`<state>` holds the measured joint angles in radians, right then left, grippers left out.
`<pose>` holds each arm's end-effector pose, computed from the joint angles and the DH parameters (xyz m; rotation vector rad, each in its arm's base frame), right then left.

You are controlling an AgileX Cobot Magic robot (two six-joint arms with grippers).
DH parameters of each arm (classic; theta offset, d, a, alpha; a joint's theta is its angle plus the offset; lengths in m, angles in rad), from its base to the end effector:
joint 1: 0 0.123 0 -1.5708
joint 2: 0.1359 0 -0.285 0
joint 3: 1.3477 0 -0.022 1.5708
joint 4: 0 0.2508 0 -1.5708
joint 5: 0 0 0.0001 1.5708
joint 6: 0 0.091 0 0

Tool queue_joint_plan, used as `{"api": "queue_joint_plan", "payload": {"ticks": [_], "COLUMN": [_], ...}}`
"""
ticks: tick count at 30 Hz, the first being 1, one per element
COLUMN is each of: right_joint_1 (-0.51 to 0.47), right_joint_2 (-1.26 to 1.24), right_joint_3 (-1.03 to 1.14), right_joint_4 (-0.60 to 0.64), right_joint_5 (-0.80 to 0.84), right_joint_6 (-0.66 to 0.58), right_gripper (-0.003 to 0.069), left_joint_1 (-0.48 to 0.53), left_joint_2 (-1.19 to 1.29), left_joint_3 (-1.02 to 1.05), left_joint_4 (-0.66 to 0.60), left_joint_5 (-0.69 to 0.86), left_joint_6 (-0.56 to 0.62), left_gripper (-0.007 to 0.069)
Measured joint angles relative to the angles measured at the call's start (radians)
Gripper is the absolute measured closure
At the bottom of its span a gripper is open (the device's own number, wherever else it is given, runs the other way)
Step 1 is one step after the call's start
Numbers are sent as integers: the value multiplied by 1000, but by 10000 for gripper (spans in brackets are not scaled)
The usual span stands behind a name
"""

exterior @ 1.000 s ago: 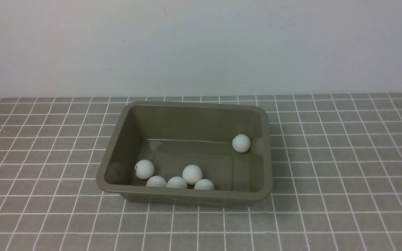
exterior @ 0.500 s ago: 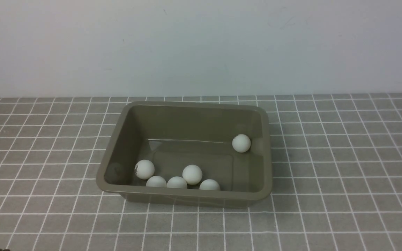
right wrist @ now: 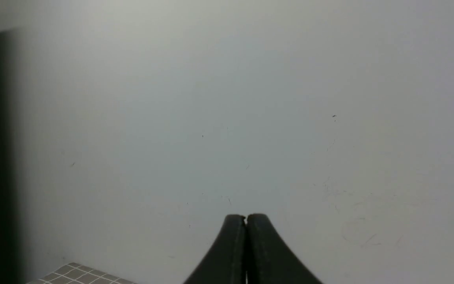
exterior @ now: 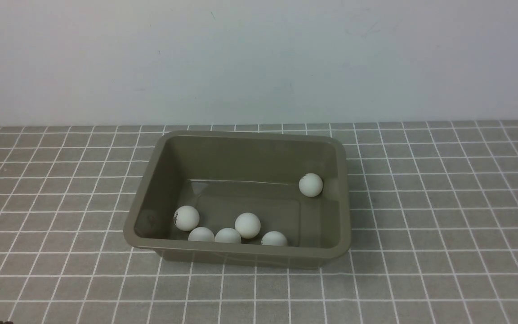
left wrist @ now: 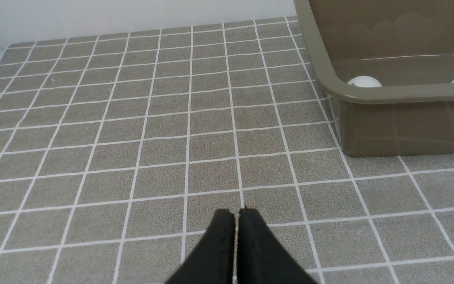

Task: Put the table tennis balls into the box on the grey coffee tablecloth.

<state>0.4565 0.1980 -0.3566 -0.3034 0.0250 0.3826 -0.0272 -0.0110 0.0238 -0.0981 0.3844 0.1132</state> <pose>0.0519 0.0247 0.3187 -0.2492 1.3397 0.4463 0.0522 -0.0048 0.1714 0.0716 1.8777 -0.0379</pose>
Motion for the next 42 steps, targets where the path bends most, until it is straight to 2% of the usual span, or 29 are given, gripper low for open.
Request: {"api": "queue_joint_plan", "payload": {"ticks": [4,7,13,17,19,21,22,25,28,32,42], "right_joint_1": [0,0,0,0,-30,-136,-147,-293,-395,-426,-427], "right_joint_2": [0,0,0,-1,-14,-47,-50,-105,-194,-208,-210], "right_joint_3": [0,0,0,6,30,80,85,187,327,371,374], "right_joint_4": [-26,15,279,325,316,303,303,303,303,303,303], "right_joint_5": [1,34,118,163,203,251,256,333,399,389,372], "right_joint_6": [-1,-25,-297,-383,-396,-399,-399,-398,-396,-394,-383], "right_gripper": [673,673,673,673,673,673,673,673,673,673,673], "left_joint_1": [0,0,0,0,0,0,0,0,0,0,0], "left_joint_2": [0,0,0,0,0,0,0,0,0,0,0], "left_joint_3": [0,0,0,0,0,0,0,0,0,0,0], "left_joint_4": [0,0,0,0,0,0,0,0,0,0,0], "left_joint_5": [0,0,0,0,0,0,0,0,0,0,-1], "left_joint_6": [0,0,0,0,0,0,0,0,0,0,0], "left_gripper": [629,629,629,629,629,629,629,629,629,629,629]}}
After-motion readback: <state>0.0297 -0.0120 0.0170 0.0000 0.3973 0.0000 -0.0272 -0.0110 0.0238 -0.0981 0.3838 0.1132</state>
